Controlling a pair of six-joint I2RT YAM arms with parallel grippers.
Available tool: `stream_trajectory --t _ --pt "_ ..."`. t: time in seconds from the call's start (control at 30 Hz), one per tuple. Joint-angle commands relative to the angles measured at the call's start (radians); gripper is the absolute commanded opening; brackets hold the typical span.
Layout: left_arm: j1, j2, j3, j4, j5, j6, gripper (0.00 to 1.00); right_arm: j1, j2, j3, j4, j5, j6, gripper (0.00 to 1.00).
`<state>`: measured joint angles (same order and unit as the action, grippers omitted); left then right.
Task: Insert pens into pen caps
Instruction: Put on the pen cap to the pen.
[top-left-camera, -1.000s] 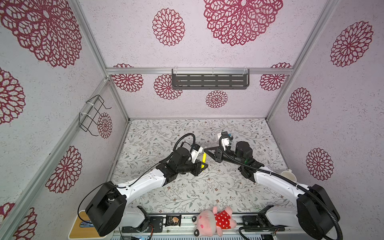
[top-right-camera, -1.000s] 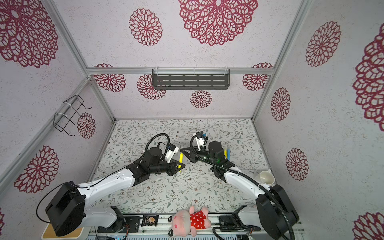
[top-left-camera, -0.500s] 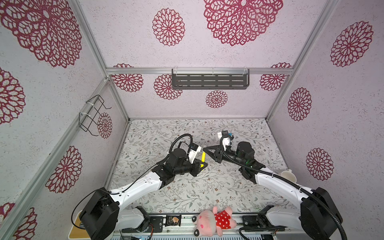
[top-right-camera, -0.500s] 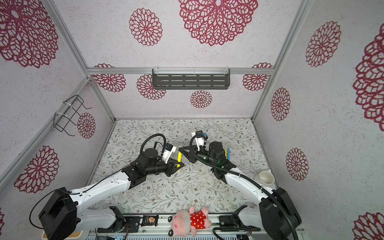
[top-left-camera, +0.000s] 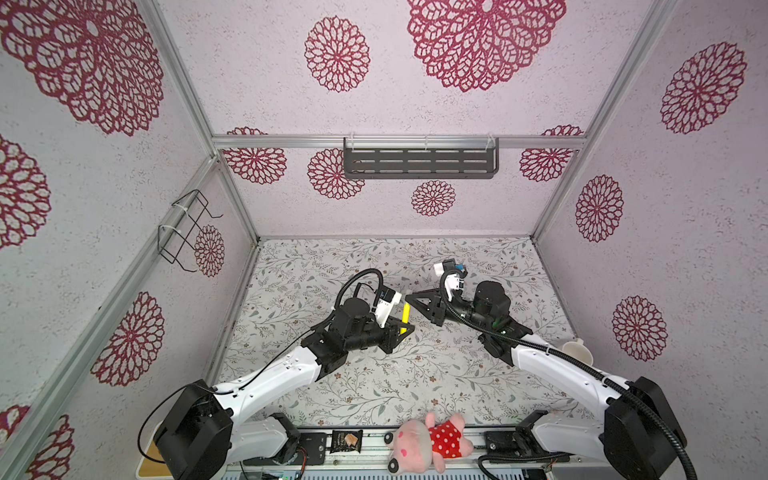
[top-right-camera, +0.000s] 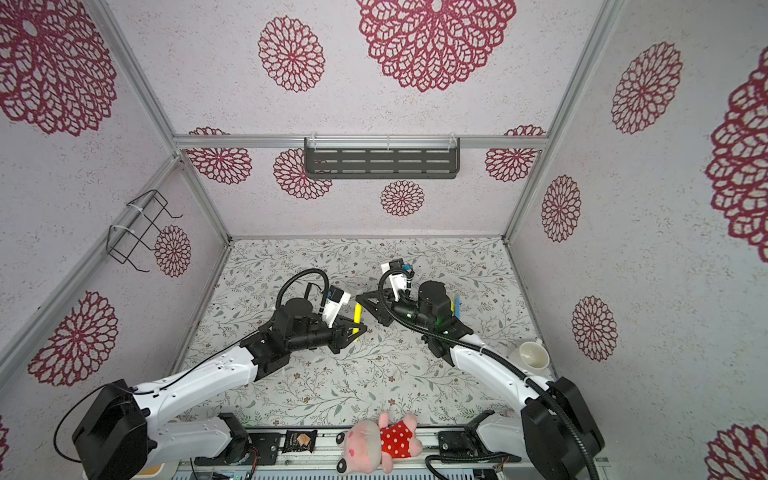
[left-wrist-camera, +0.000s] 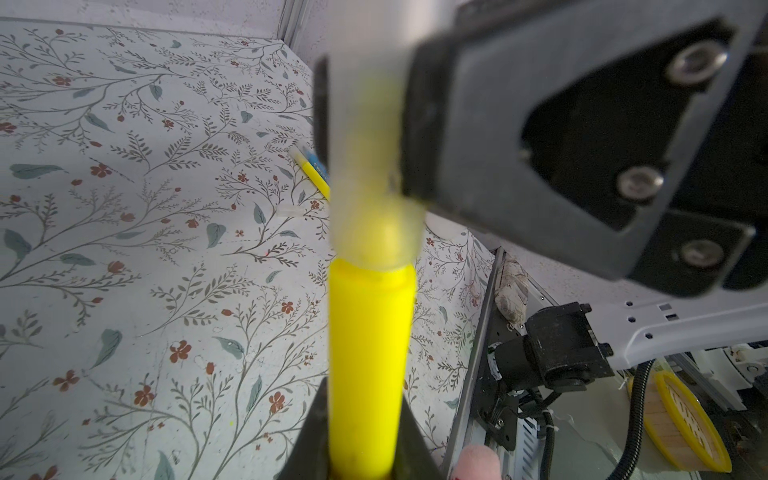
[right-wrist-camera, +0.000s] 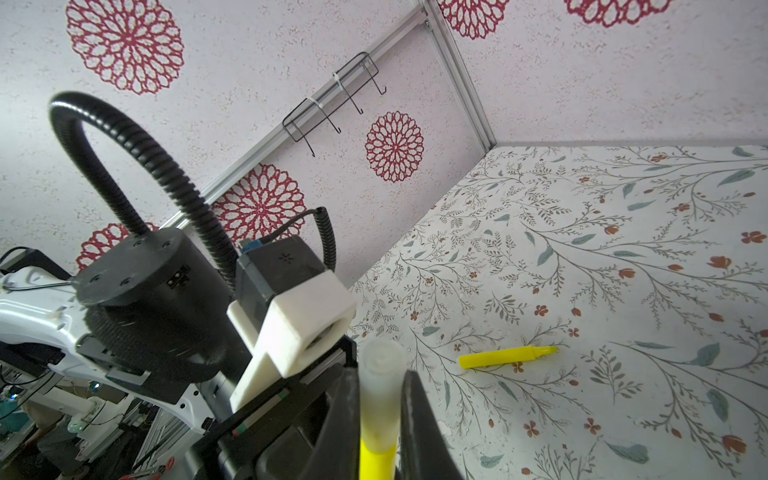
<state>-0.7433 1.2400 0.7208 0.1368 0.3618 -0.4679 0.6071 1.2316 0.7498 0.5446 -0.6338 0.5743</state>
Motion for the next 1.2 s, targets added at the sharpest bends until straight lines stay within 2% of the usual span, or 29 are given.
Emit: stream_trajectory --t 0.0,0.47,0.6,0.7,0.73,0.8,0.83,0.87,0.93,1.07,1.17 --pt "0.027 -0.028 -0.004 0.047 -0.118 -0.018 0.00 0.011 -0.051 0.024 -0.005 -0.108 -0.033 0.17" --pt "0.027 -0.035 -0.010 0.047 -0.124 -0.018 0.00 0.012 -0.065 0.022 0.047 -0.163 -0.007 0.27" --pt "0.026 -0.048 -0.016 0.048 -0.131 -0.019 0.00 0.010 -0.081 0.026 0.016 -0.141 -0.024 0.28" --pt "0.027 -0.066 -0.022 0.047 -0.131 -0.019 0.00 0.007 -0.107 0.040 -0.066 -0.073 -0.073 0.31" --pt "0.027 -0.073 -0.023 0.044 -0.131 -0.020 0.00 0.005 -0.120 0.045 -0.095 -0.038 -0.089 0.33" --pt "0.027 -0.088 -0.025 0.034 -0.132 -0.015 0.00 0.001 -0.145 0.050 -0.147 0.038 -0.106 0.47" --pt "0.027 -0.096 -0.026 0.028 -0.134 -0.014 0.00 -0.002 -0.159 0.056 -0.183 0.093 -0.115 0.60" --pt "0.027 -0.104 -0.029 0.025 -0.136 -0.014 0.00 -0.008 -0.170 0.066 -0.219 0.124 -0.130 0.78" --pt "0.026 -0.117 -0.033 0.019 -0.138 -0.013 0.00 -0.021 -0.169 0.102 -0.284 0.128 -0.155 0.99" --pt "0.027 -0.135 -0.038 0.014 -0.137 -0.012 0.00 -0.051 -0.154 0.160 -0.359 0.133 -0.153 0.99" --pt "0.026 -0.142 -0.037 0.010 -0.127 -0.013 0.00 -0.058 -0.155 0.165 -0.371 0.183 -0.145 0.99"
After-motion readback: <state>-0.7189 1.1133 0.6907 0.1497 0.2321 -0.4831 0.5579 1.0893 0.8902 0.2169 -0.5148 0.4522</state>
